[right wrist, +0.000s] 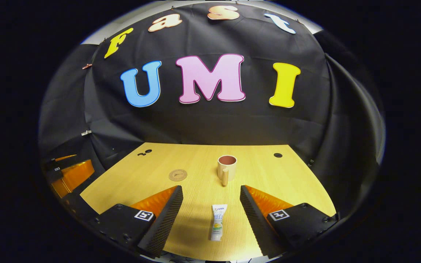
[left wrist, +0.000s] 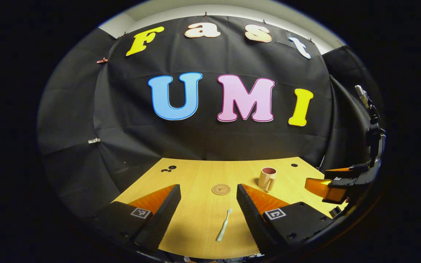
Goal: Put the toothbrush and toothpaste on the desktop into the cup, then pick up the cup and place it on the coaster on the desktop.
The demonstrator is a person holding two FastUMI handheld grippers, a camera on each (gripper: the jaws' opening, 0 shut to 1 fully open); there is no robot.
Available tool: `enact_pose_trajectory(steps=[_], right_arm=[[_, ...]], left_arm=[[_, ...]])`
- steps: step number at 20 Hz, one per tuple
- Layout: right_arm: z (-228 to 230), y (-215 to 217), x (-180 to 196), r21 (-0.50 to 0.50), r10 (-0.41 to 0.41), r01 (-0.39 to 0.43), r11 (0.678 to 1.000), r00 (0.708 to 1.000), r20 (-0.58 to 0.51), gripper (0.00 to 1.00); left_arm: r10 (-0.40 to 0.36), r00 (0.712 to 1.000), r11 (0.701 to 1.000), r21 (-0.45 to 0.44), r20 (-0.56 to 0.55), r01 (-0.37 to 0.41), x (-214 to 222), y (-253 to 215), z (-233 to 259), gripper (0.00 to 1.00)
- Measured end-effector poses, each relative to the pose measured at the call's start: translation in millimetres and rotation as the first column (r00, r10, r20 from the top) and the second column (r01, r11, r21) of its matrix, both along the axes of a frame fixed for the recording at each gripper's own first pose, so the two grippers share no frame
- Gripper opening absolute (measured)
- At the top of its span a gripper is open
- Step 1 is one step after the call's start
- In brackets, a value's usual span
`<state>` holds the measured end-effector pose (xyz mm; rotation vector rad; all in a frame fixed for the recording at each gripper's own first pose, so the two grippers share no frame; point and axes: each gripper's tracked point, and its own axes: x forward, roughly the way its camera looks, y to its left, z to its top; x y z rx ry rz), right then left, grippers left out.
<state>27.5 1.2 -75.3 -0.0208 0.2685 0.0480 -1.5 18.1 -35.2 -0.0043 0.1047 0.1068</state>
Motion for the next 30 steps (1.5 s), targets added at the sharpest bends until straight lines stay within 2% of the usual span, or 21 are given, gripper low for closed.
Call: enact_pose_trajectory(steps=[6, 11, 14, 18, 22, 26, 29, 30], right_arm=[[-49, 12, 36, -0.01, 0.048, -0.05, 0.999, 0.988, -0.146, 0.97], [-91, 11, 54, 0.006, 0.071, -0.072, 0.997, 0.955, -0.288, 0.97], [-128, -4, 60, -0.02, 0.05, -0.062, 0.998, 0.919, -0.39, 0.97], [-182, -18, 64, -0.014, 0.025, -0.038, 0.999, 0.842, -0.539, 0.98], [-217, -22, 65, -0.011, 0.034, -0.053, 0.999, 0.775, -0.631, 0.98], [-234, -18, 70, -0.034, 0.045, -0.089, 0.995, 0.751, -0.659, 0.99], [-243, -26, 70, -0.054, 0.017, -0.074, 0.996, 0.728, -0.685, 0.98], [-242, -28, 72, -0.059, 0.007, -0.064, 0.996, 0.74, -0.672, 0.98]], left_arm=[[0.104, 0.993, 0.994, -0.04, -0.063, -0.107, 8, 25, -20, 0.98], [0.192, 0.974, 0.978, -0.057, -0.118, -0.2, 17, 39, -37, 0.98], [0.218, 0.962, 0.972, -0.047, -0.166, -0.228, 22, 40, -52, 0.97], [0.245, 0.94, 0.966, -0.028, -0.237, -0.258, 30, 32, -67, 0.98], [0.253, 0.93, 0.963, -0.026, -0.265, -0.27, 43, 20, -67, 0.98], [0.254, 0.93, 0.965, 0.011, -0.266, -0.26, 53, 10, -62, 0.98], [0.249, 0.931, 0.968, 0.024, -0.267, -0.251, 54, 9, -62, 0.98], [0.247, 0.931, 0.968, 0.022, -0.268, -0.25, 54, 9, -62, 0.98]])
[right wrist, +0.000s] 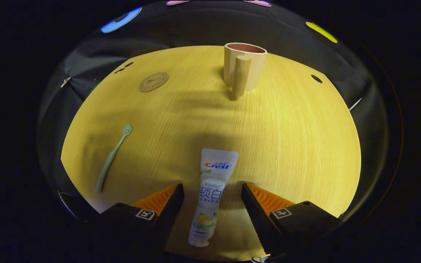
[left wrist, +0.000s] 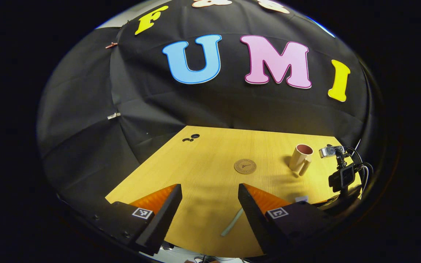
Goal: Put the toothbrush and toothpaste on the desktop into the cup, then pick up the cup and place it on the coaster on the desktop.
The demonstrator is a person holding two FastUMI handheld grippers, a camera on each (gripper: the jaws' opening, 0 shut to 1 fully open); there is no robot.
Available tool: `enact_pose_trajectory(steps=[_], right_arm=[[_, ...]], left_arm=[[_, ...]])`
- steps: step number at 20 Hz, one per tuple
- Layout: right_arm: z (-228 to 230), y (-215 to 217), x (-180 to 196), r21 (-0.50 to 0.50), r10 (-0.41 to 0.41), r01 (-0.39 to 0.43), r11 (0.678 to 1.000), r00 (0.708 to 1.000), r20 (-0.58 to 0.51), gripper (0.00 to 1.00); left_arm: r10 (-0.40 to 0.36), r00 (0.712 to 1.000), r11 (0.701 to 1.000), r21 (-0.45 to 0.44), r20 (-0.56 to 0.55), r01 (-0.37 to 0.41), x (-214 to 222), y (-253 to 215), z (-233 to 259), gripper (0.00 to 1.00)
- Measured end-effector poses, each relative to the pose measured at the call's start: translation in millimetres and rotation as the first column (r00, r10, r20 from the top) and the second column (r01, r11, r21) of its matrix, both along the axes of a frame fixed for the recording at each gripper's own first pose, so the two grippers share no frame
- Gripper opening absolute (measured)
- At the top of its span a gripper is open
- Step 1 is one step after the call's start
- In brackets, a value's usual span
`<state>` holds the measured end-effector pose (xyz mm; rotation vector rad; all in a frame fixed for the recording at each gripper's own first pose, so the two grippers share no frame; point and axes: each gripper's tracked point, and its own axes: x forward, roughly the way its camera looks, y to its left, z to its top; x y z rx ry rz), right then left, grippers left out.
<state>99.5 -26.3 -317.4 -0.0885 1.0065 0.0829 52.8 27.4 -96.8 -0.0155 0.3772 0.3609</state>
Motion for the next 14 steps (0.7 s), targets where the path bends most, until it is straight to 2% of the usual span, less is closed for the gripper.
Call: enact_pose_trajectory(steps=[5, 10, 14], right_arm=[[-3, 1, 3, -0.023, -0.025, 0.025, 0.999, 1.0, 0.01, 0.98], [-2, 2, 4, -0.013, -0.105, 0.105, 0.994, 0.994, 0.017, 0.99], [-2, 6, 3, -0.01, -0.125, 0.126, 0.992, 0.992, 0.029, 0.83]], left_arm=[[-0.014, 1.0, 1.0, -0.008, -0.013, 0.014, -4, 4, -9, 0.98], [-0.011, 1.0, 1.0, 0.003, -0.028, 0.011, -6, 19, -17, 0.98], [-0.028, 1.0, 0.999, -0.017, -0.003, 0.028, -6, 25, -15, 0.98]])
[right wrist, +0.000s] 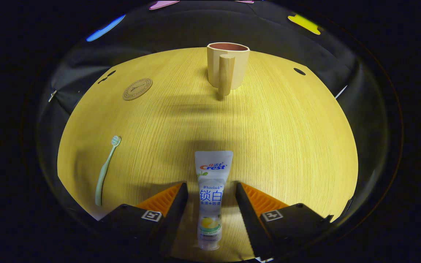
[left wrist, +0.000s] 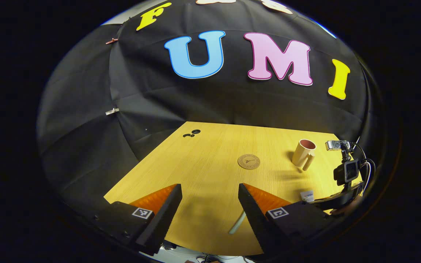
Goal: Put the toothbrush and toothpaste on the desktop into the cup, then pick up the cup and place it on the coaster on the desktop.
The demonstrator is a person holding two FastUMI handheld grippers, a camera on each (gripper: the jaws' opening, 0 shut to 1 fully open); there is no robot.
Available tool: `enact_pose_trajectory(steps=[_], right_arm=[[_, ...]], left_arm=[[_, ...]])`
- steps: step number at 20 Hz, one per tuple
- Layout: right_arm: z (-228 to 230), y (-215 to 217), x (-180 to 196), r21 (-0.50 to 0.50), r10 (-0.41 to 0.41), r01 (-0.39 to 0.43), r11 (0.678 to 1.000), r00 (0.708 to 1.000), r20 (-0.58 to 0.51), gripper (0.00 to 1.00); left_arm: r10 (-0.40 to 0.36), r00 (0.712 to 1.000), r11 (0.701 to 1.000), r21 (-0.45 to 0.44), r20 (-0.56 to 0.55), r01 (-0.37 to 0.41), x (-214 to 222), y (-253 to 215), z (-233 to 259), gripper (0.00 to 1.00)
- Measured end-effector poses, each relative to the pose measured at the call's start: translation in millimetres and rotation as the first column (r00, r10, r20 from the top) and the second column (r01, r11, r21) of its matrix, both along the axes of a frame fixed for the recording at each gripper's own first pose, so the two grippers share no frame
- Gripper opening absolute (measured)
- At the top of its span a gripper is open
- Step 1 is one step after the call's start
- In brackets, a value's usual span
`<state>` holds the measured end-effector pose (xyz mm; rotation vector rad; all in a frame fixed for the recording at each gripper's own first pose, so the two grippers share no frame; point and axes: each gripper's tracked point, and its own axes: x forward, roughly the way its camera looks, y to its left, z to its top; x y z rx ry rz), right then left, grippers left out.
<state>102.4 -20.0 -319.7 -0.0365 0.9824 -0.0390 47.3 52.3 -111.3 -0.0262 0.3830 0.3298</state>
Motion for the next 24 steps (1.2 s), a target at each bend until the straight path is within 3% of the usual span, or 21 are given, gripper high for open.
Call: enact_pose_trajectory(steps=[1, 2, 3, 4, 7, 9, 13, 16, 17, 19, 24], right_arm=[[-1, 3, 0, -0.002, 0.014, -0.014, 1.0, 1.0, 0.004, 0.7], [0, 4, -1, -0.005, 0.024, -0.024, 1.0, 1.0, 0.005, 0.64], [-1, 6, -3, -0.012, 0.029, -0.029, 1.0, 1.0, -0.002, 0.46], [0, 6, -1, -0.012, 0.026, -0.026, 1.0, 1.0, -0.002, 0.42], [0, 4, -2, 0.008, -0.008, 0.008, 1.0, 1.0, -0.027, 0.42], [0, 4, -2, 0.008, -0.012, 0.012, 1.0, 1.0, -0.023, 0.35], [-1, 7, -1, 0.007, 0.063, -0.063, 0.998, 0.998, -0.013, 0.26], [0, 7, -2, 0.036, 0.066, -0.066, 0.997, 0.998, -0.019, 0.22], [0, 6, -4, 0.05, 0.061, -0.059, 0.997, 0.998, -0.026, 0.17], [5, 5, -8, 0.085, 0.045, -0.043, 0.995, 0.999, -0.017, 0.22], [38, -8, -18, 0.14, 0.045, -0.052, 0.989, 0.998, 0.051, 0.22]], left_arm=[[-0.004, 1.0, 1.0, 0.001, 0.007, 0.004, -2, 2, 1, 0.98], [-0.009, 1.0, 1.0, 0.0, 0.011, 0.009, -2, 3, 2, 0.98], [-0.014, 1.0, 1.0, 0.0, 0.009, 0.014, -3, 4, 0, 0.98], [-0.012, 1.0, 1.0, 0.006, 0.008, 0.012, -6, 6, 1, 0.98], [-0.053, 0.999, 0.998, 0.015, 0.004, 0.053, -7, 4, -3, 0.98], [-0.075, 0.997, 0.997, 0.018, -0.007, 0.075, -7, 5, -9, 0.98], [-0.136, 0.99, 0.991, 0.002, -0.046, 0.136, -3, 2, -27, 0.98], [-0.197, 0.975, 0.98, -0.027, -0.106, 0.195, 0, -5, -55, 0.98], [-0.226, 0.966, 0.974, -0.053, -0.128, 0.221, 3, -10, -66, 0.97], [-0.268, 0.949, 0.962, -0.095, -0.166, 0.255, 9, -20, -87, 0.96], [-0.336, 0.903, 0.938, -0.186, -0.268, 0.294, 32, -42, -132, 0.9]])
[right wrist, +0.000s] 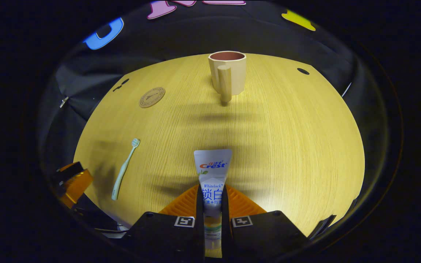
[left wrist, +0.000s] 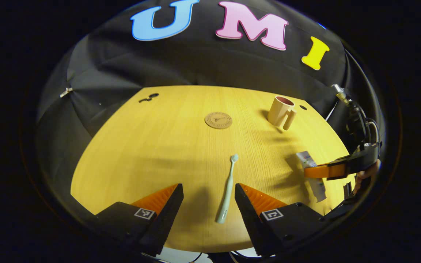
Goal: Put the toothbrush and toothpaste on the desktop into the cup, then pick up the cup and place it on the coaster on the desktop.
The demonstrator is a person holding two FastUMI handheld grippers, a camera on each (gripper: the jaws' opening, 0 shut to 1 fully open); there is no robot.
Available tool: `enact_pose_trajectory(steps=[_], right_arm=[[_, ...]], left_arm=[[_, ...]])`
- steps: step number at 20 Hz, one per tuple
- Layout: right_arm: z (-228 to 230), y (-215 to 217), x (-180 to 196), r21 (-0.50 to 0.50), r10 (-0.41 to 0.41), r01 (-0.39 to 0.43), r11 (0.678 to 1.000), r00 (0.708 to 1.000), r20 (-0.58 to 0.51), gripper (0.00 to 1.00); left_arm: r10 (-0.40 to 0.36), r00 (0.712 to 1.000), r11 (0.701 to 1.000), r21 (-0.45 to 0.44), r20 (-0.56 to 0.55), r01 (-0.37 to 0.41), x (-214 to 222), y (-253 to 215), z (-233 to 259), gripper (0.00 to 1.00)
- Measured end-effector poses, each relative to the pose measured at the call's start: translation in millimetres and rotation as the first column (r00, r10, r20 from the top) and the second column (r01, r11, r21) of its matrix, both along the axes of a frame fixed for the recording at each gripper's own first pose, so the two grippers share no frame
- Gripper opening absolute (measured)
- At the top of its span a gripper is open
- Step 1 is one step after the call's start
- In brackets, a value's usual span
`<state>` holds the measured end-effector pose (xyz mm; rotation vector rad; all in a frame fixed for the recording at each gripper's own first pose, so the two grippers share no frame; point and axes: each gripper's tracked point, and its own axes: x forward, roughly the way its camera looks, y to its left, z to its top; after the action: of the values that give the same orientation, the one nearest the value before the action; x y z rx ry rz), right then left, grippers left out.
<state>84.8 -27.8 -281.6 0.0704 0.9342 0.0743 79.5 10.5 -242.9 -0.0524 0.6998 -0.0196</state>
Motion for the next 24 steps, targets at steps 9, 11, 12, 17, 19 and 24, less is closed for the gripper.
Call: enact_pose_trajectory(steps=[9, 11, 12, 17, 19, 24], right_arm=[[13, -21, -20, 0.048, 0.016, -0.017, 0.999, 1.0, 0.02, 0.22], [12, -23, -20, 0.053, 0.026, -0.027, 0.998, 0.999, 0.02, 0.22], [12, -24, -20, 0.057, 0.029, -0.03, 0.998, 0.999, 0.02, 0.22], [7, -23, -23, 0.086, 0.045, -0.046, 0.995, 0.999, 0.014, 0.22], [4, -20, -26, 0.09, 0.055, -0.056, 0.994, 0.998, 0.008, 0.22], [7, -17, -25, 0.105, 0.049, -0.05, 0.993, 0.999, 0.018, 0.22]], left_arm=[[-0.084, 0.98, 0.992, 0.079, -0.183, 0.099, 23, -21, -54, 0.84], [-0.091, 0.97, 0.989, 0.089, -0.226, 0.114, 18, -24, -64, 0.81], [-0.091, 0.972, 0.99, 0.088, -0.217, 0.112, 21, -27, -61, 0.78], [-0.152, 0.951, 0.98, 0.087, -0.268, 0.181, 23, -31, -65, 0.45], [-0.181, 0.941, 0.973, 0.086, -0.286, 0.213, 22, -35, -65, 0.32], [-0.233, 0.925, 0.956, 0.105, -0.299, 0.275, 21, -37, -64, 0.11]])
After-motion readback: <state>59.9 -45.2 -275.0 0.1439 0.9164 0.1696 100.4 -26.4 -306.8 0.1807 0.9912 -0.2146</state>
